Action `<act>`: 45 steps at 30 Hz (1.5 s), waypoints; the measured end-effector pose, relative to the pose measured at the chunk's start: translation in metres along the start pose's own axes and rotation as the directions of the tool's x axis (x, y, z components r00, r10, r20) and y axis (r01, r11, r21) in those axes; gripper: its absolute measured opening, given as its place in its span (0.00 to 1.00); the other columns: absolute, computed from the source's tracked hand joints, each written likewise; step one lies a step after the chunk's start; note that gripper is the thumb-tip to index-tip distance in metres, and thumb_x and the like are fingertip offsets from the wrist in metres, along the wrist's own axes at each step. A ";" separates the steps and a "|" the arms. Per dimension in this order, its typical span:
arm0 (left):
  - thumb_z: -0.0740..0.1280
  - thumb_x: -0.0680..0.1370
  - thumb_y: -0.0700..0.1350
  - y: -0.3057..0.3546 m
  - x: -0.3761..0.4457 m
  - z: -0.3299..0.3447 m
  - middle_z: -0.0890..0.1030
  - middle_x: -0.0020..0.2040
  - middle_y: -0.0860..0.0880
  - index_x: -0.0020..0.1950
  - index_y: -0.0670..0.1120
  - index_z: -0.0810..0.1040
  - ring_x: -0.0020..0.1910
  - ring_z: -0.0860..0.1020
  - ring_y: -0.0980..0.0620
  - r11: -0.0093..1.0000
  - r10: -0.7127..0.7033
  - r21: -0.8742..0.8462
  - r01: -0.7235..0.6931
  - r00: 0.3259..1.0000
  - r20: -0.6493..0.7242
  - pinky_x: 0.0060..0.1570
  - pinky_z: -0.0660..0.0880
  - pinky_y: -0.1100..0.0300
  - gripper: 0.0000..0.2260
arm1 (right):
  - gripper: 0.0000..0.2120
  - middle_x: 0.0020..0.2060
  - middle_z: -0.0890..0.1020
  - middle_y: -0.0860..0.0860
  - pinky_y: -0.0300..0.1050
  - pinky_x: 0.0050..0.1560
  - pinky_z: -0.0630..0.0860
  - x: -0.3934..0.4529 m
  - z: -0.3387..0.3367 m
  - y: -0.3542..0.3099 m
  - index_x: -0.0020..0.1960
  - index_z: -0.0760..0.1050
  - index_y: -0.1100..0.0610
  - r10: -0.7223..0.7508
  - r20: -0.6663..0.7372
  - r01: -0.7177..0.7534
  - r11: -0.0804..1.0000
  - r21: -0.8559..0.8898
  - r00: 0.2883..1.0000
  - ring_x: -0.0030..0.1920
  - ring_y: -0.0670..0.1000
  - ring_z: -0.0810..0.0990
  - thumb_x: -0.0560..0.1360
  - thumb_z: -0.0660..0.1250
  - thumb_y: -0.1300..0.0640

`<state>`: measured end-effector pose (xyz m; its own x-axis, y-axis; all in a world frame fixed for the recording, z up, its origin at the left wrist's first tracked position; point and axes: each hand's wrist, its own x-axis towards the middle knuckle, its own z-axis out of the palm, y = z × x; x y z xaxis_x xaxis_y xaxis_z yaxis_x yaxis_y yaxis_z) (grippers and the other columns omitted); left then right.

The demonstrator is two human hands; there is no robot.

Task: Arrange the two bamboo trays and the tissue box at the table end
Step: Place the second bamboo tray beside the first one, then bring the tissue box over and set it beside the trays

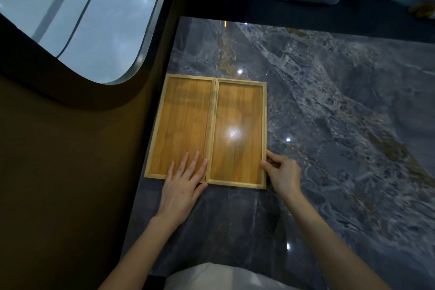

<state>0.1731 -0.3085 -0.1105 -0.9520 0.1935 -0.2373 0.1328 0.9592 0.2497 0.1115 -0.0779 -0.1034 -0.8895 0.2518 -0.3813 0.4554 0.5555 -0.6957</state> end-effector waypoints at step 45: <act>0.59 0.78 0.51 0.116 0.099 -0.070 0.84 0.47 0.43 0.52 0.46 0.80 0.47 0.81 0.42 0.992 0.061 -0.103 -0.074 0.991 -0.122 0.40 0.74 0.54 0.13 | 0.12 0.50 0.83 0.58 0.52 0.51 0.76 0.014 -0.141 0.016 0.50 0.78 0.58 -0.131 0.320 0.271 0.853 -0.447 0.938 0.52 0.58 0.79 0.75 0.59 0.53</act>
<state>0.0751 -0.1925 -0.0393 -0.9686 0.2253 -0.1049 0.1738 0.9159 0.3619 0.1007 0.0466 -0.0341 -0.8826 -0.0895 -0.4615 0.1309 0.8961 -0.4242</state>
